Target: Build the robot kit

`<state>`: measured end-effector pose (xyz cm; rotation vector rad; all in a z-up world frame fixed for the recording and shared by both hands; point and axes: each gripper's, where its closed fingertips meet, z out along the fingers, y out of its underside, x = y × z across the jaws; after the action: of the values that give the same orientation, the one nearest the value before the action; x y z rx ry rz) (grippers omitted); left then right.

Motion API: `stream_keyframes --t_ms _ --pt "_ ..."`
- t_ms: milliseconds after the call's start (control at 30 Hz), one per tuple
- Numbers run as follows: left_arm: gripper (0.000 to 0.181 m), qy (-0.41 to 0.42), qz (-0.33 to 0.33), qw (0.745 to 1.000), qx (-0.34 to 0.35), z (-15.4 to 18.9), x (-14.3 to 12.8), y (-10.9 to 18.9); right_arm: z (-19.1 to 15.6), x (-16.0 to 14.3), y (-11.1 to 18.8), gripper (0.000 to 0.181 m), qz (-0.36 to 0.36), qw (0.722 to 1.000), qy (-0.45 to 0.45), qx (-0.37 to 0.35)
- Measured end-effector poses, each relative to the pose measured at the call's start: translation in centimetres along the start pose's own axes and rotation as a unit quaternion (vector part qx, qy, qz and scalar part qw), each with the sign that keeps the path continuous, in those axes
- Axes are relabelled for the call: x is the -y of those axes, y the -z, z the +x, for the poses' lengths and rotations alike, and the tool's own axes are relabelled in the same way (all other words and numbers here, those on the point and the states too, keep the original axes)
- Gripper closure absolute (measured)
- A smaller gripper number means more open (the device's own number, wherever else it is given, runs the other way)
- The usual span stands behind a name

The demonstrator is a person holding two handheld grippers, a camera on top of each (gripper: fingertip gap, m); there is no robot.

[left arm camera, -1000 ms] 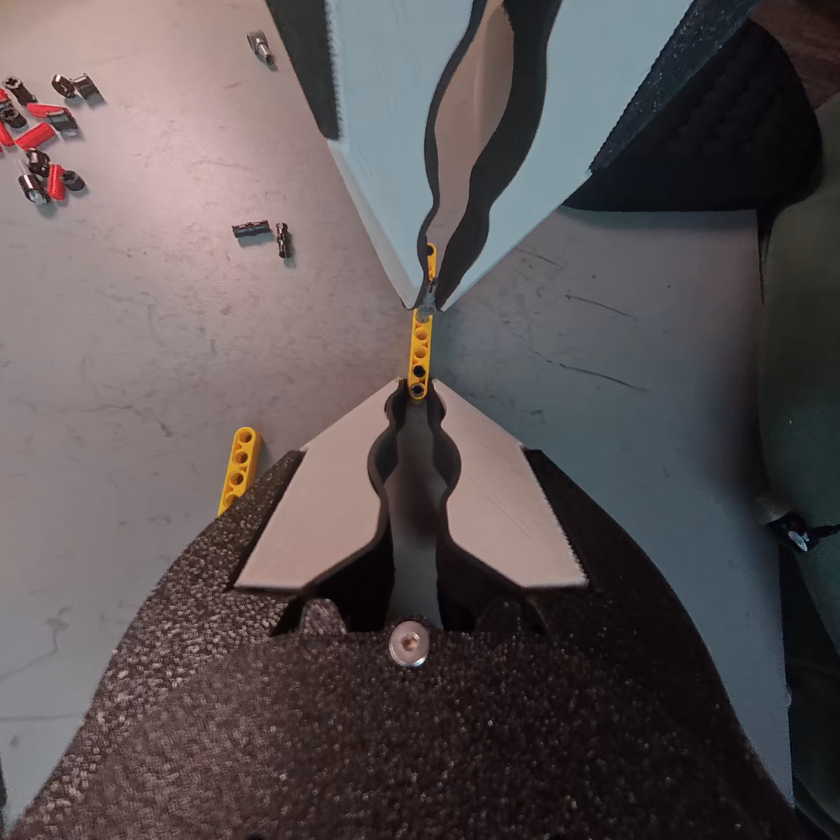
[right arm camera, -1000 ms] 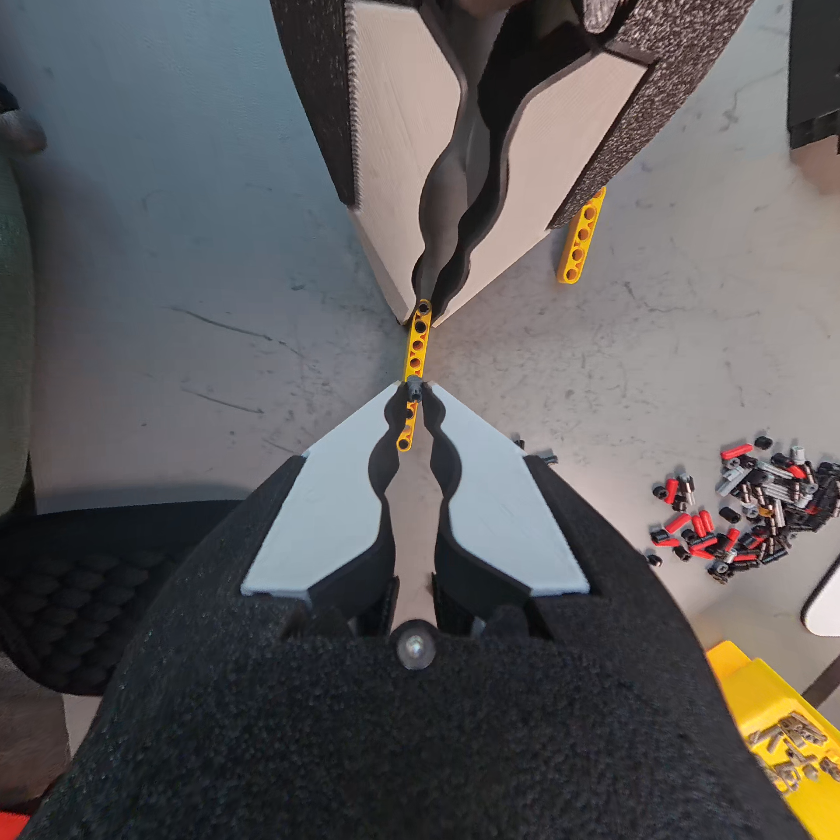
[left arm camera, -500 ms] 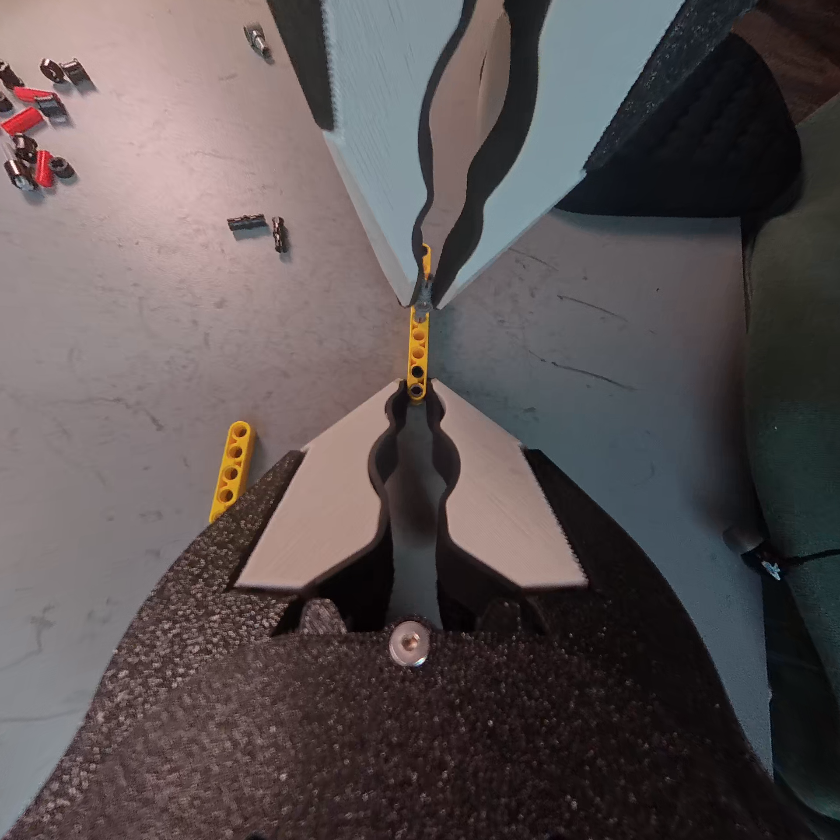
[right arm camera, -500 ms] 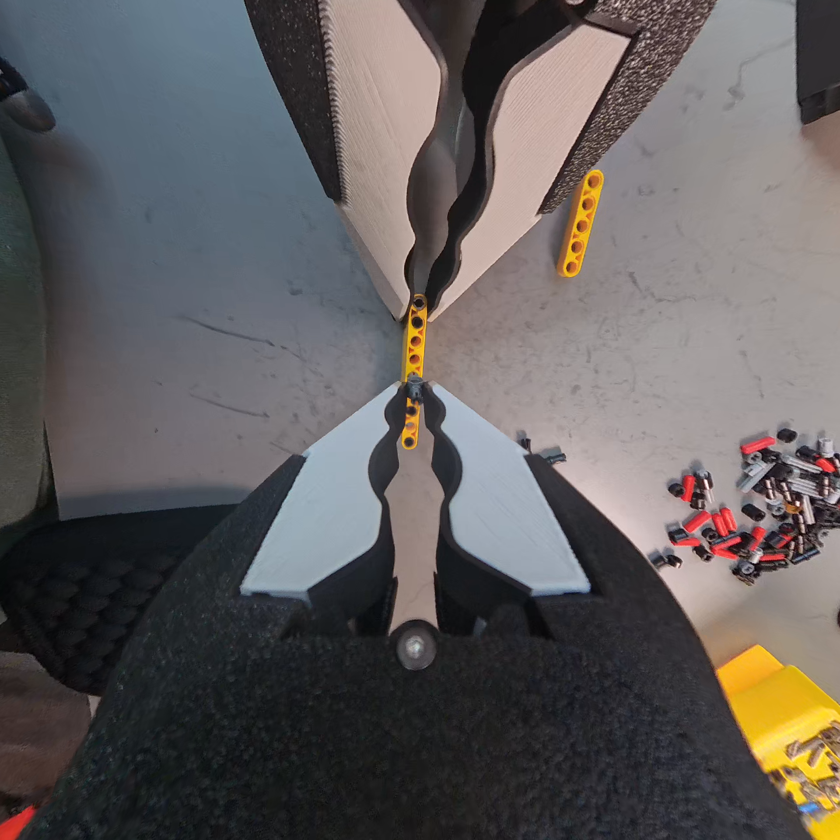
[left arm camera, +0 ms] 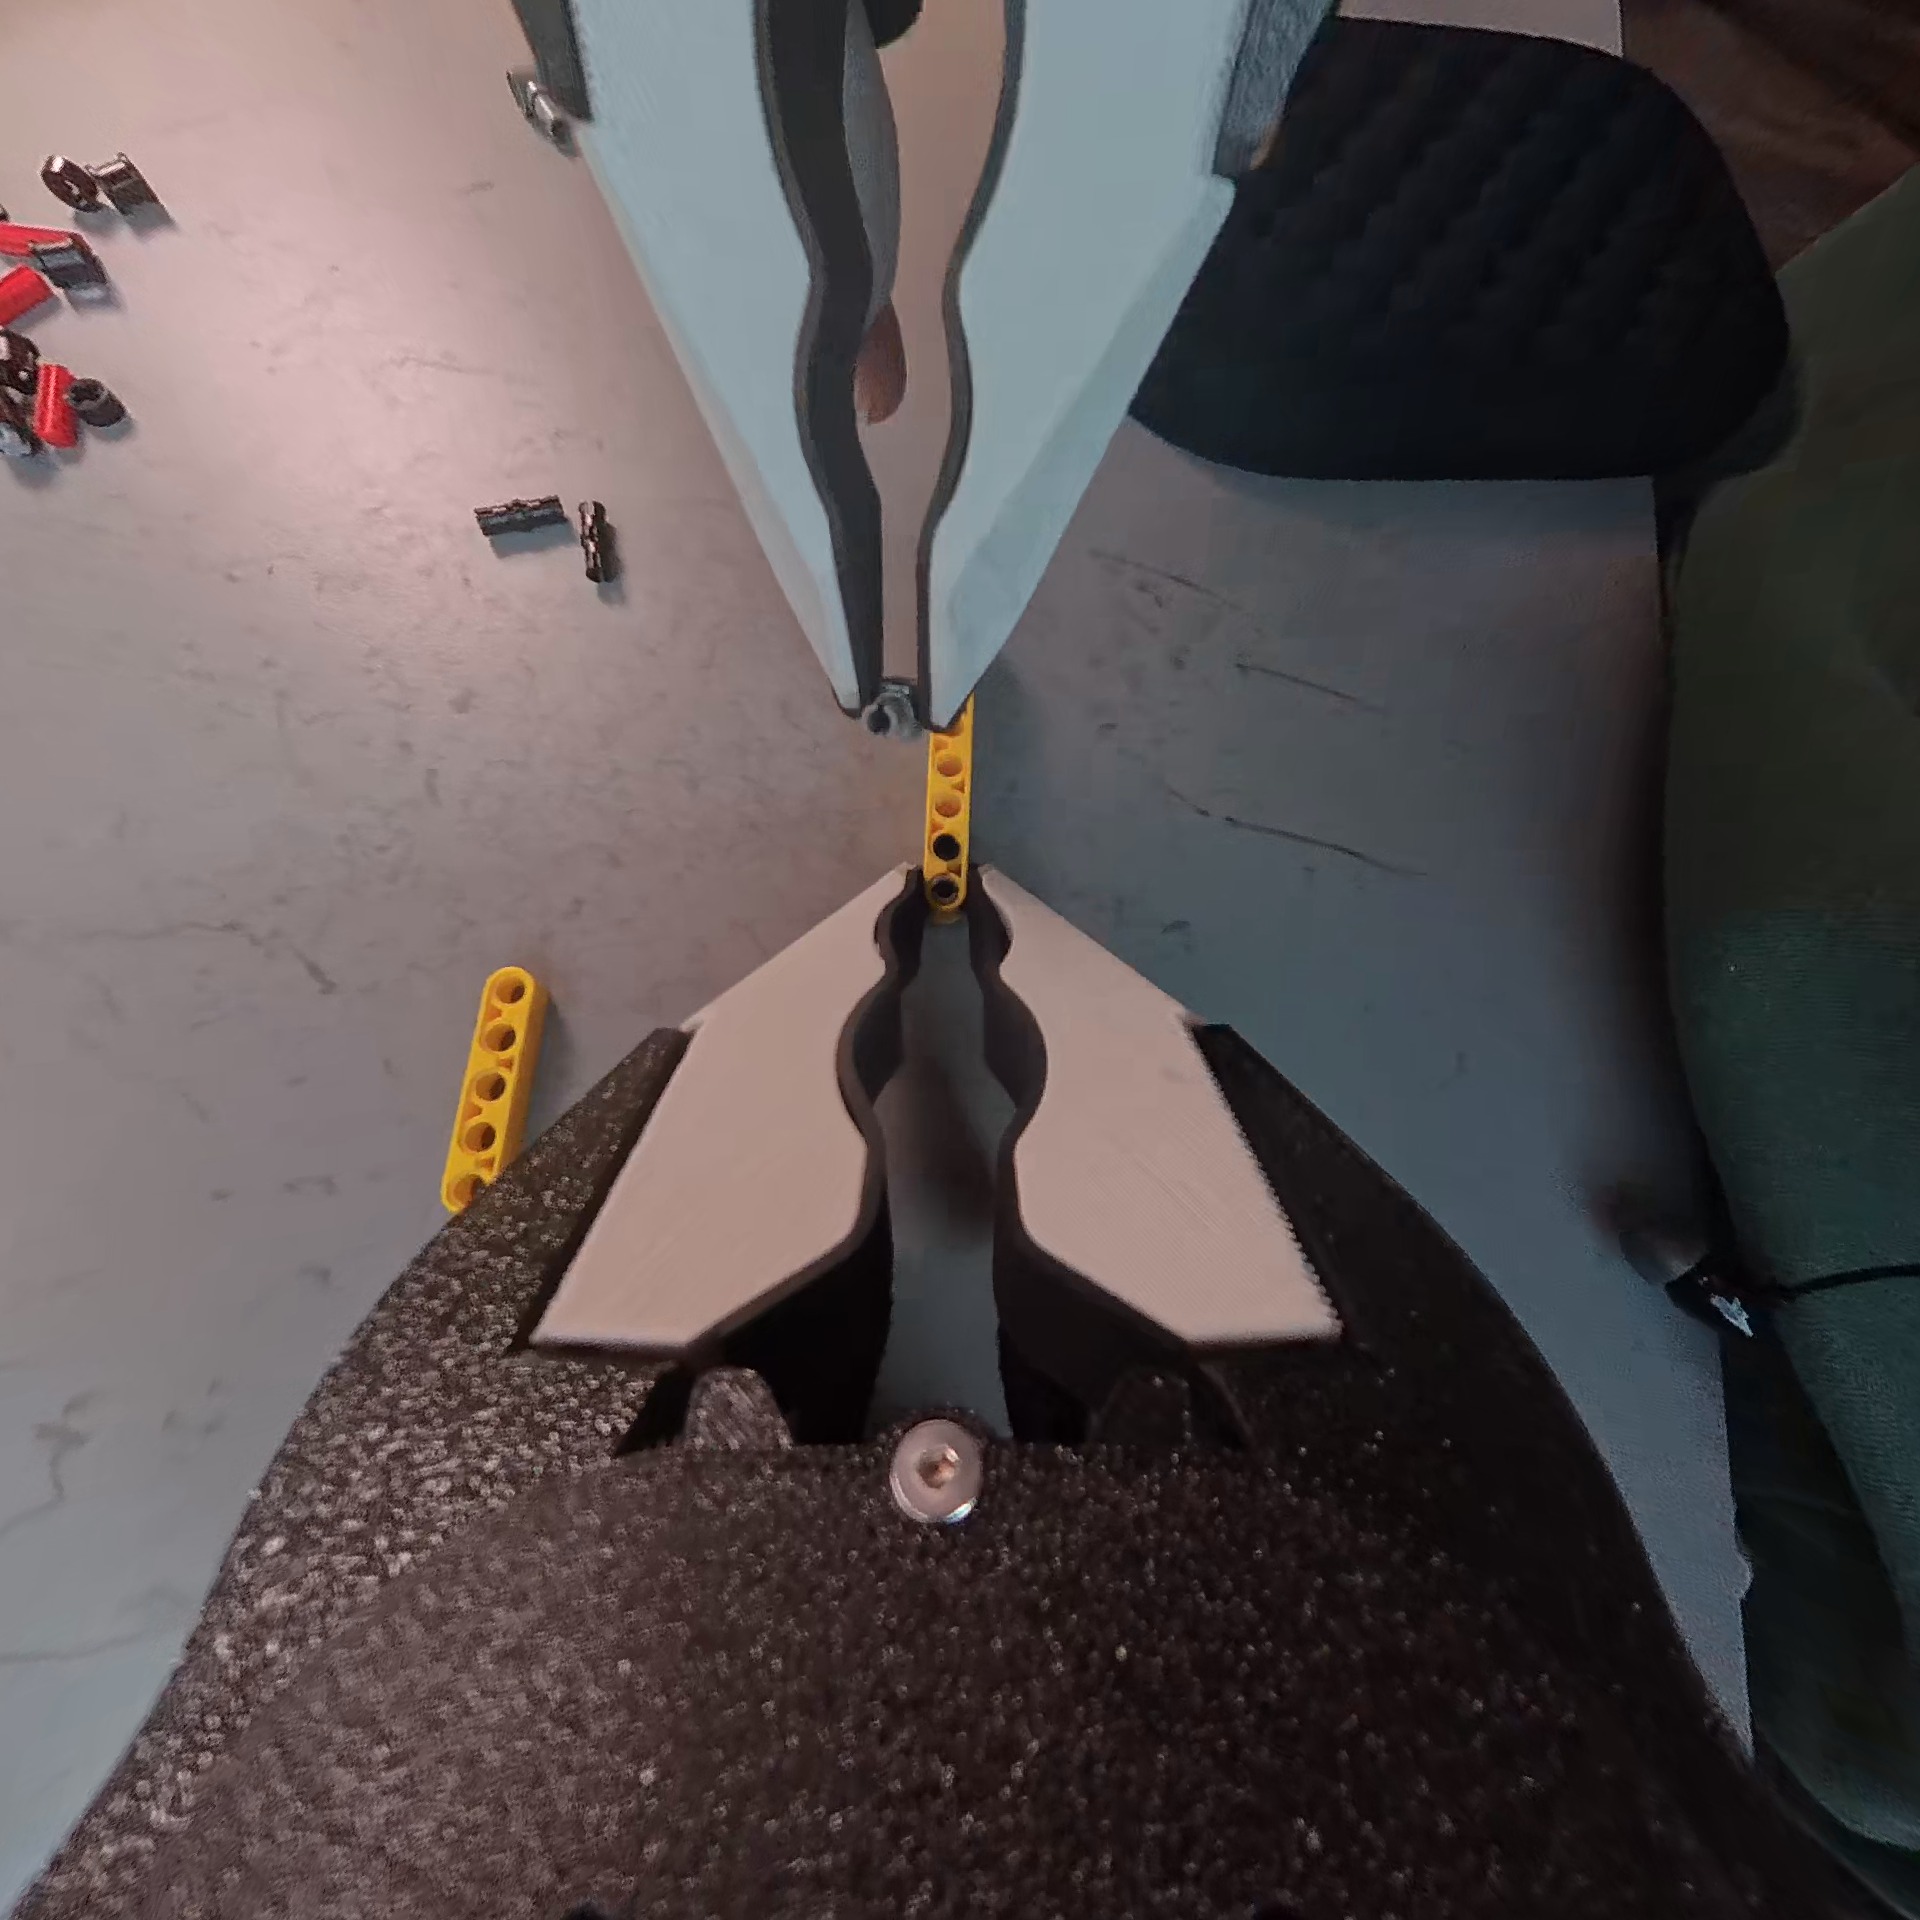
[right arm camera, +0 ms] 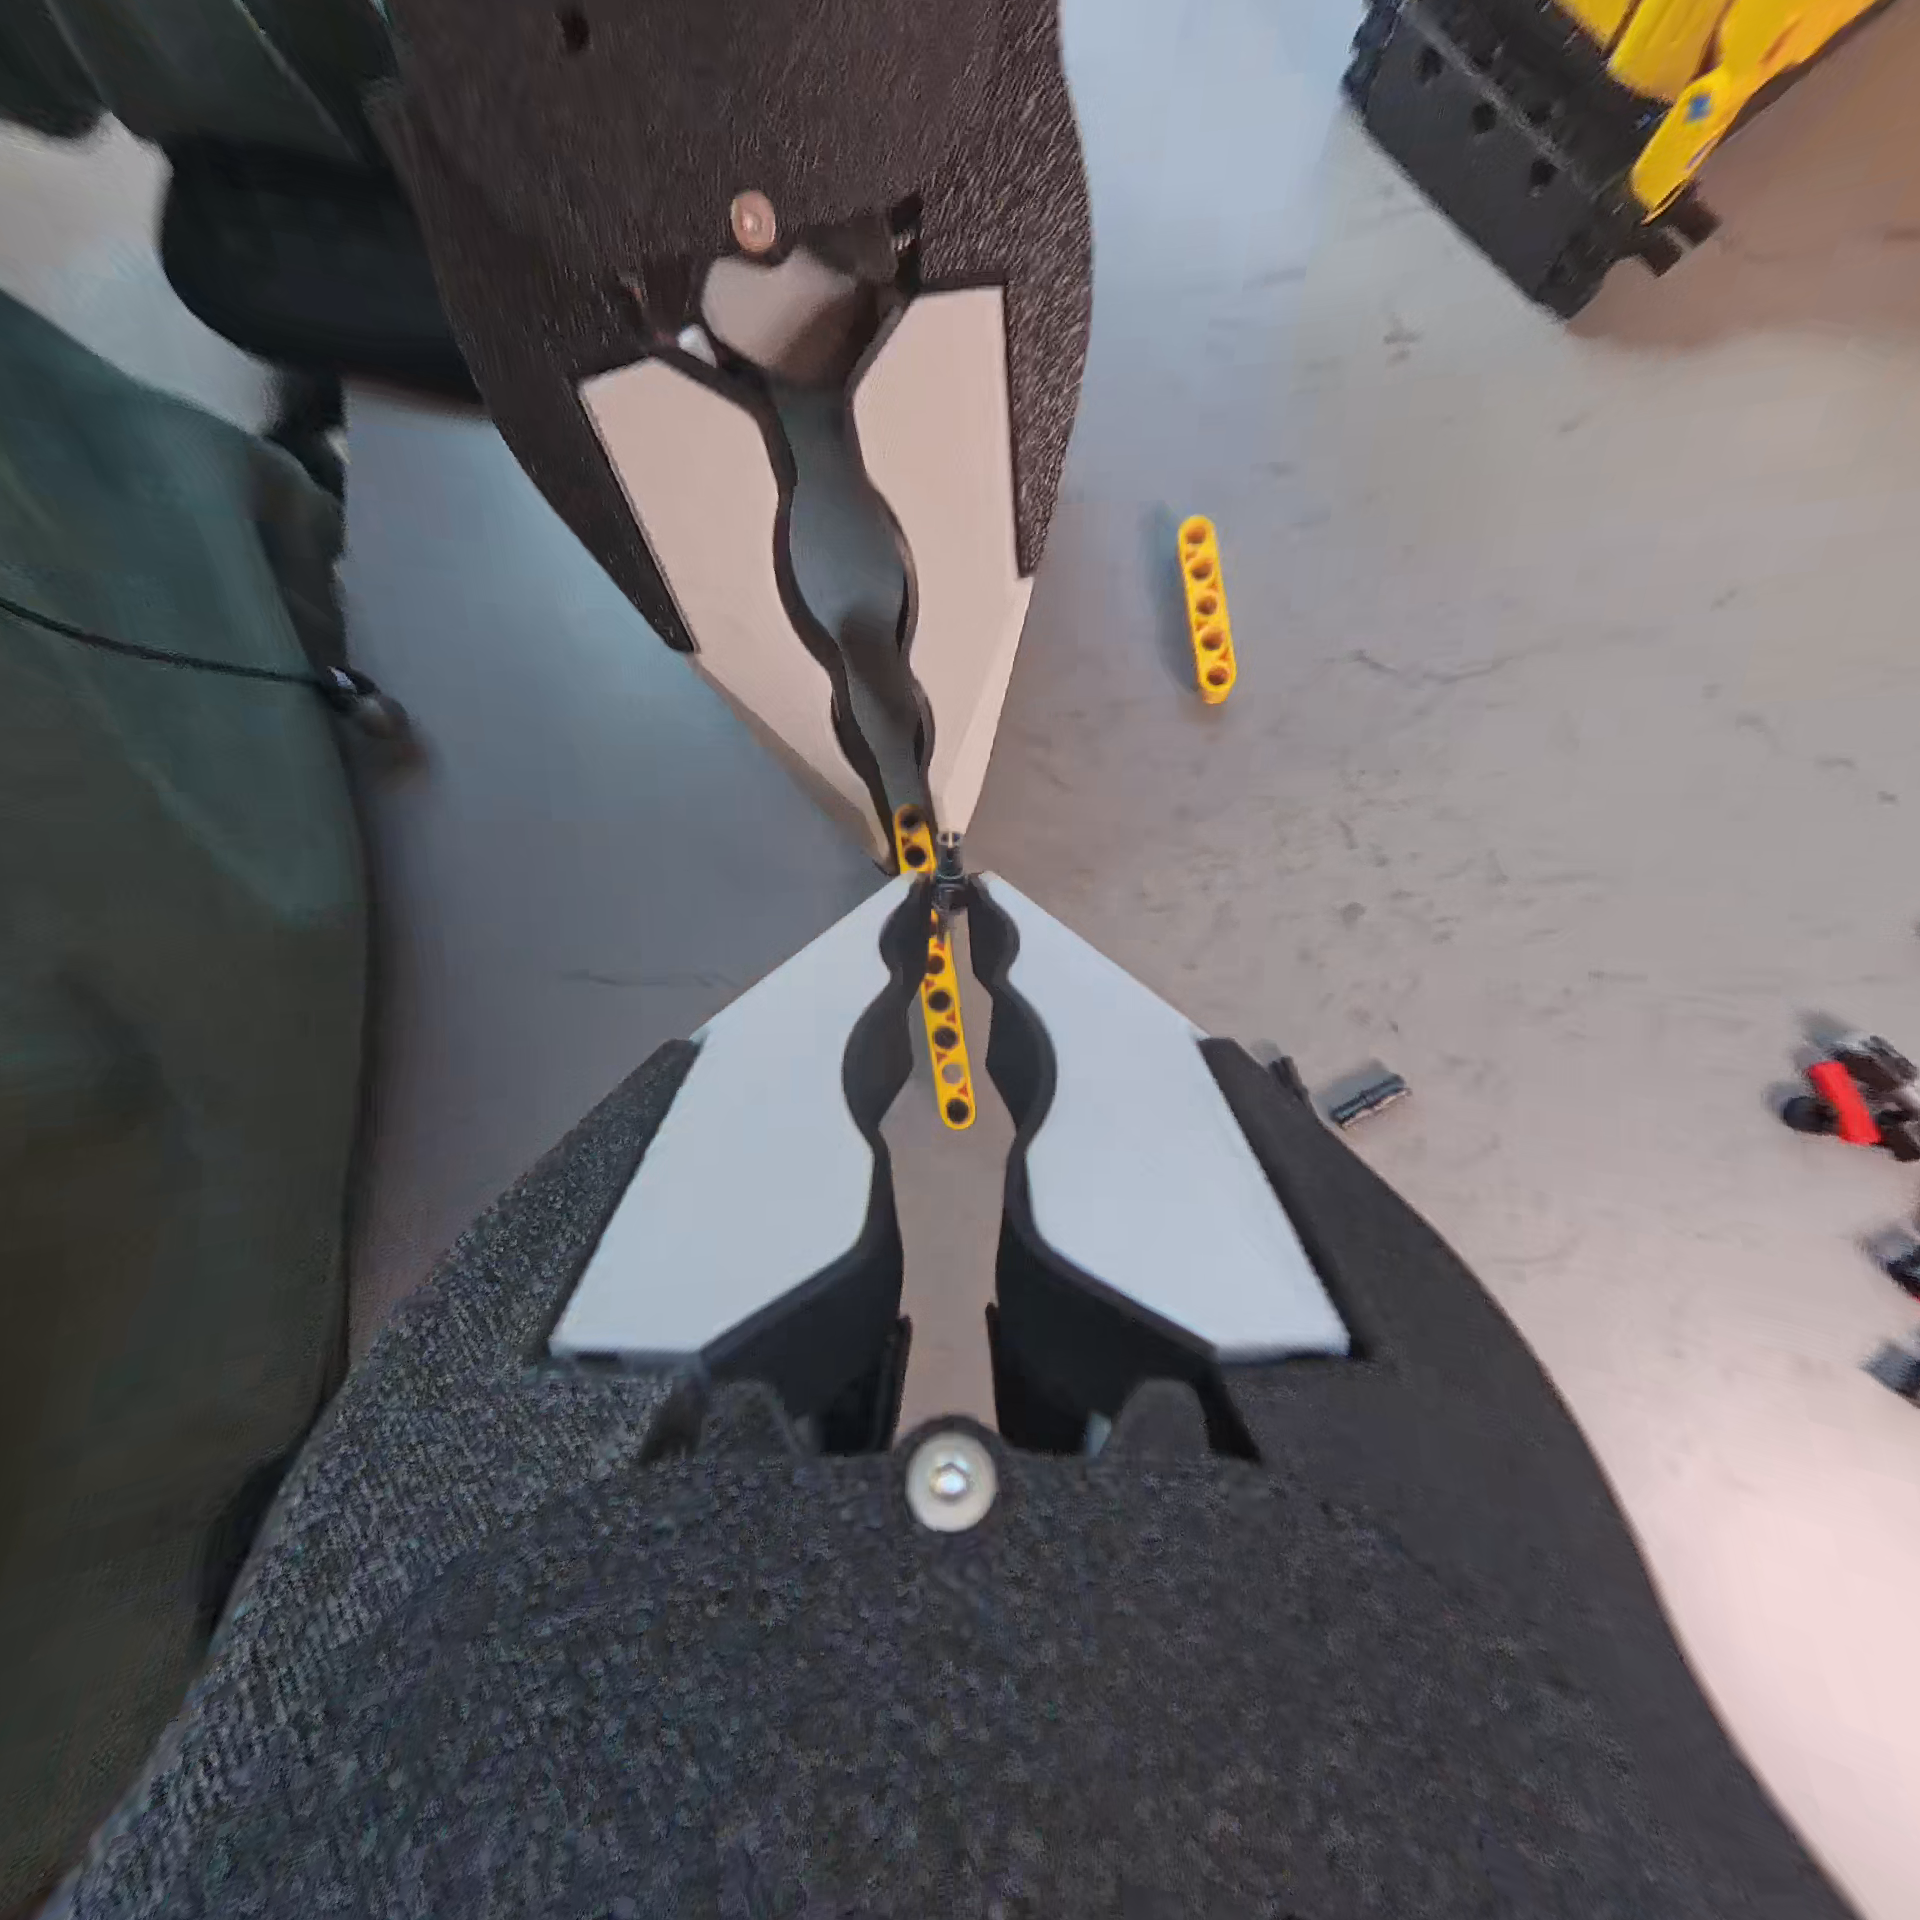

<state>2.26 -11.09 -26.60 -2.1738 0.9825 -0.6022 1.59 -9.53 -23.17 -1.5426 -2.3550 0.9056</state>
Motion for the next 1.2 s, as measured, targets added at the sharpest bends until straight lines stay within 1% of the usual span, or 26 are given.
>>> stream_keyframes --t_ms 33,100,133,200,300,333,367,467,633,767,900,1033,1200 --pt "0.173 -0.001 0.008 1.0 0.0 0.0 0.1 0.2 0.0 0.6 0.4 0.175 0.045 0.999 -0.022 0.008" --pt "0.164 0.011 0.045 0.999 -0.01 0.1 1.1 1.2 -0.3 2.1 1.5 0.175 0.139 0.988 -0.063 0.024" --pt "0.163 0.02 0.069 0.997 -0.02 0.2 1.8 1.8 -0.3 2.9 2.2 0.175 0.186 0.979 -0.077 0.028" --pt "0.162 0.026 0.129 0.991 -0.04 0.7 3.7 3.1 -0.8 4.2 3.2 0.175 0.254 0.962 -0.091 0.04" --pt "0.167 0.01 0.195 0.98 -0.045 1.3 5.9 4.6 -1.7 5.3 3.8 0.175 0.312 0.946 -0.083 0.044" --pt "0.176 0.007 0.202 0.979 -0.037 1.2 6.1 4.8 -1.9 5.5 4.0 0.175 0.326 0.941 -0.082 0.047" --pt "0.177 0.004 0.204 0.979 -0.033 1.1 6.1 4.9 -2.0 5.5 4.1 0.175 0.332 0.939 -0.08 0.046" --pt "0.178 -0.004 0.194 0.98 -0.031 1.3 5.9 4.6 -2.2 5.0 4.0 0.175 0.312 0.947 -0.058 0.04" --pt "0.179 -0.049 0.137 0.989 -0.003 1.4 4.6 3.2 -2.5 3.2 2.8 0.174 0.195 0.98 0.034 0.004" --pt "0.179 -0.062 0.115 0.991 0.007 1.6 4.0 2.6 -2.7 2.4 2.0 0.174 0.128 0.989 0.074 -0.006" --pt "0.179 -0.061 0.107 0.992 0.011 1.4 3.8 2.5 -2.6 2.3 1.8 0.174 0.107 0.991 0.081 -0.01" --pt "0.179 -0.059 0.1 0.993 0.014 1.3 3.6 2.3 -2.5 2.3 1.7 0.171 0.105 0.991 0.076 -0.014" --pt "0.179 -0.06 0.092 0.994 0.019 1.1 3.3 2.1 -2.4 2.4 1.5 0.174 0.104 0.992 0.065 -0.016"
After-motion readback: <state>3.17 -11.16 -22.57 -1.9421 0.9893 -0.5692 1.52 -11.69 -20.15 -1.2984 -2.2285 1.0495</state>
